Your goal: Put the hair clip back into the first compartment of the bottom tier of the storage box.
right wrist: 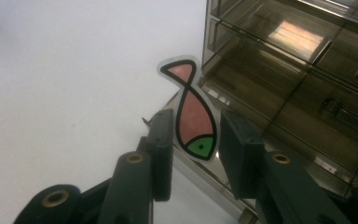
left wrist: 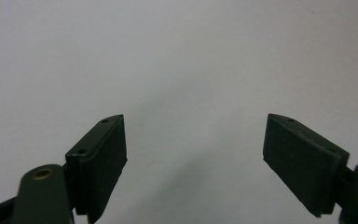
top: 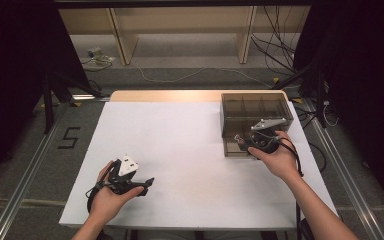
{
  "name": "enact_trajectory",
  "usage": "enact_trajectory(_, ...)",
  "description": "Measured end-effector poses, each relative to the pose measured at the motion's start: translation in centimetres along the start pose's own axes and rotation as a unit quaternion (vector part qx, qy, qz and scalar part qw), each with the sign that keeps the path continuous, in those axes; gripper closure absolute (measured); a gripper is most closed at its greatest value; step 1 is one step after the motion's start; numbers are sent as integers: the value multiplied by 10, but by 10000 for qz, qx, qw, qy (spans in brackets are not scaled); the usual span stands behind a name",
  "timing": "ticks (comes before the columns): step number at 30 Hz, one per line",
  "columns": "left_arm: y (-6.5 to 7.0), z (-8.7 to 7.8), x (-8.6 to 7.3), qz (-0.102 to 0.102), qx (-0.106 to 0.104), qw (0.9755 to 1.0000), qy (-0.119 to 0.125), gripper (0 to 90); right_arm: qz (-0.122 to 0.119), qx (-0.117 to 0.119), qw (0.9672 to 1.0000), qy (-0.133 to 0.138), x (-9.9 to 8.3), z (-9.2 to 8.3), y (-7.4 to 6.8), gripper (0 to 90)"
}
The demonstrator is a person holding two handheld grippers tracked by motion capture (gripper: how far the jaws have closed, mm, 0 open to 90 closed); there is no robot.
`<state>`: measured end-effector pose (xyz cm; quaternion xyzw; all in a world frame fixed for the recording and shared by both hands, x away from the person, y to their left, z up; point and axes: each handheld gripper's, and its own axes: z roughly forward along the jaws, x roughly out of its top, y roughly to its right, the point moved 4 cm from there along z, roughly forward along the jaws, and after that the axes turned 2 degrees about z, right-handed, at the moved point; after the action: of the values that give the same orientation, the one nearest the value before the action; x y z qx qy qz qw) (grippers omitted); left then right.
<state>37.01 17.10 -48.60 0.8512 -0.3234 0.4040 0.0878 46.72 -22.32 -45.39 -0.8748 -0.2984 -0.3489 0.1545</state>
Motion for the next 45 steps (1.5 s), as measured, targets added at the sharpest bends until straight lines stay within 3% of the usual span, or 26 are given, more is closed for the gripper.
enact_trajectory(45, -1, 0, 0, -30, 5, 10000, 2, 215, 47, -96, 9999, -82, 8, 15, 10, 667)
